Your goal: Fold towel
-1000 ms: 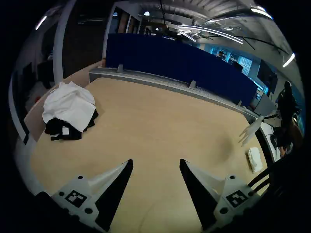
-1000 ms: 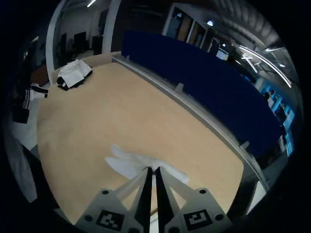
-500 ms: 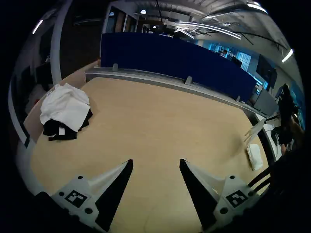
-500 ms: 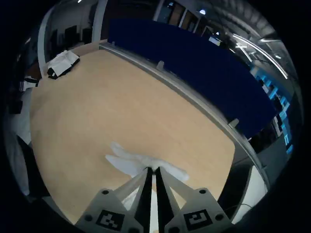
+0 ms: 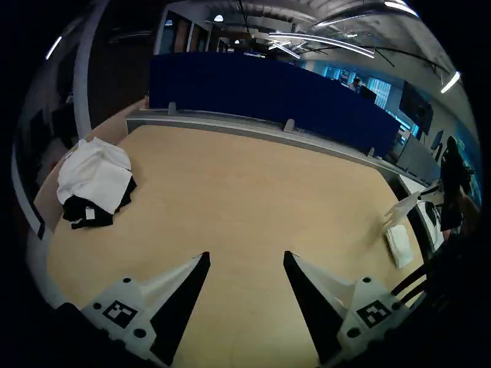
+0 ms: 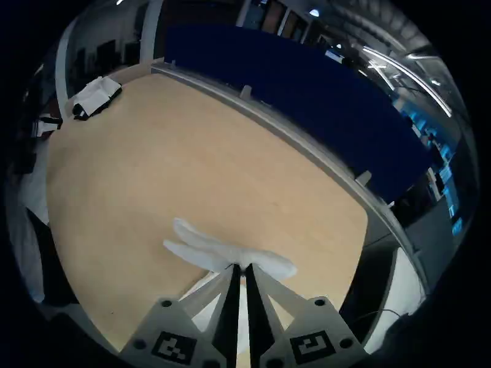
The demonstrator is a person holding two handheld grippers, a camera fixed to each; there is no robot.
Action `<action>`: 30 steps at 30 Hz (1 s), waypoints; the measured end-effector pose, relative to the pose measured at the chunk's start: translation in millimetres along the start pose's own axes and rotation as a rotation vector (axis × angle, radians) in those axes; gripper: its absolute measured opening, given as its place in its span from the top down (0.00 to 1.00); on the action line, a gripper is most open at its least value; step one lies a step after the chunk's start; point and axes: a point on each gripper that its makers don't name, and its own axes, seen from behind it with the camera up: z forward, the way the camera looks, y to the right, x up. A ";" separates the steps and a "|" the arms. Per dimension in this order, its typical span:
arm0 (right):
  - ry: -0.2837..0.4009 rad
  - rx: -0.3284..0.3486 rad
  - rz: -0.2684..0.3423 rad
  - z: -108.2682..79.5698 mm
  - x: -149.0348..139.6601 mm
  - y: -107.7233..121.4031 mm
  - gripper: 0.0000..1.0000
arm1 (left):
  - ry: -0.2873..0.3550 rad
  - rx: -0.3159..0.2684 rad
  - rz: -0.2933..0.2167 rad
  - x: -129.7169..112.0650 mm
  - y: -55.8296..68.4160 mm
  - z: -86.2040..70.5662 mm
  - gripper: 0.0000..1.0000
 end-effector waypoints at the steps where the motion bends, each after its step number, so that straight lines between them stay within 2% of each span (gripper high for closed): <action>1: -0.004 -0.001 0.005 -2.4 -5.2 -0.2 0.94 | -0.001 -0.002 0.001 0.0 0.8 0.2 0.11; 8: -0.069 -0.008 0.042 -16.8 -59.5 -5.0 0.94 | -0.012 -0.017 0.014 -2.3 7.8 1.9 0.11; 15: -0.144 -0.026 0.110 -24.5 -125.2 -12.3 0.94 | -0.024 -0.031 0.035 -5.4 15.6 2.4 0.11; 23: -0.209 -0.058 0.185 -22.9 -178.4 -17.9 0.94 | -0.036 -0.037 0.055 -7.7 20.2 3.5 0.11; 30: -0.258 -0.083 0.241 -15.2 -214.0 -21.9 0.94 | -0.040 -0.029 0.067 -9.1 17.7 2.7 0.11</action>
